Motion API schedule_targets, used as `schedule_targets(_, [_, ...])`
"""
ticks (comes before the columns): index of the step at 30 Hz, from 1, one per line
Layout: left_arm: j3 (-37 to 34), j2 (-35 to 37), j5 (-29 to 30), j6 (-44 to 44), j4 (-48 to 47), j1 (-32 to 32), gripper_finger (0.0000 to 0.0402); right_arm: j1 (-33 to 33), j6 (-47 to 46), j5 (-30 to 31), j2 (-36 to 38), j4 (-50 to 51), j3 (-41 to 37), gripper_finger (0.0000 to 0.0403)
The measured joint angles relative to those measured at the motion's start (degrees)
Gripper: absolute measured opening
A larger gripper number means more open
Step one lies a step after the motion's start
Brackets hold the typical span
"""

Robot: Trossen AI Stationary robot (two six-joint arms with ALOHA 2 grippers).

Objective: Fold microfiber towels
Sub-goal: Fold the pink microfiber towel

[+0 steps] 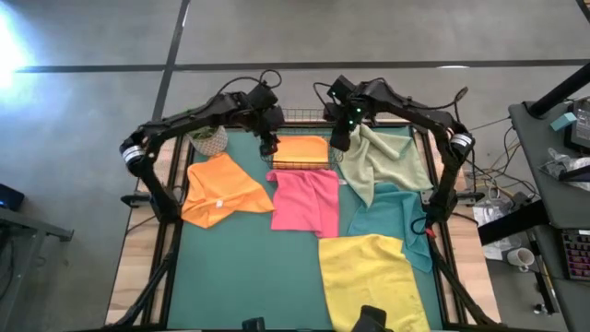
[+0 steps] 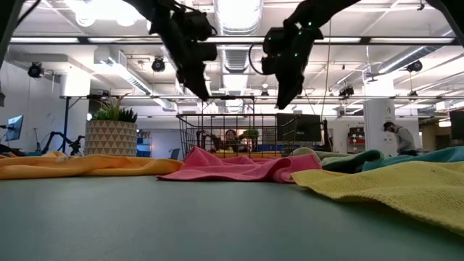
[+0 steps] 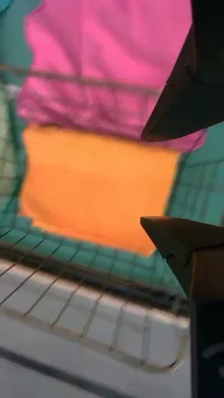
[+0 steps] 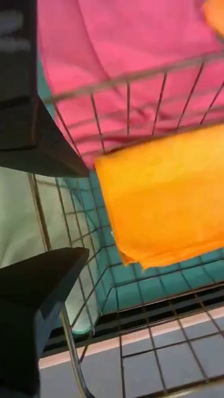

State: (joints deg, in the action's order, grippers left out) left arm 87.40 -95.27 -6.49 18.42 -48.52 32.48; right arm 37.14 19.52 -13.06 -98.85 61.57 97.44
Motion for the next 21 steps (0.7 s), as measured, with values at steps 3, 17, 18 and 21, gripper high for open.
schedule_targets(3, [-1.99, 2.25, 0.12, -0.12, -0.41, -1.95, 0.0191, -0.83, -0.38, -2.79, 2.50, 1.37, -0.80, 0.0183])
schedule_targets(17, [-16.63, 8.73, 0.13, -1.65, 5.44, -18.73, 0.0191, -16.57, -14.94, -4.46, 17.03, -2.14, -15.49, 0.0180])
schedule_targets(18, [-17.68, 8.87, 0.12, -2.37, 5.96, -19.91, 0.0191, -18.25, -16.52, -4.08, 18.11, -3.61, -16.98, 0.0179])
schedule_targets(21, [-20.81, 9.04, 0.14, -3.13, 8.39, -23.29, 0.0191, -22.71, -21.16, -1.19, 20.85, -8.34, -21.45, 0.0176])
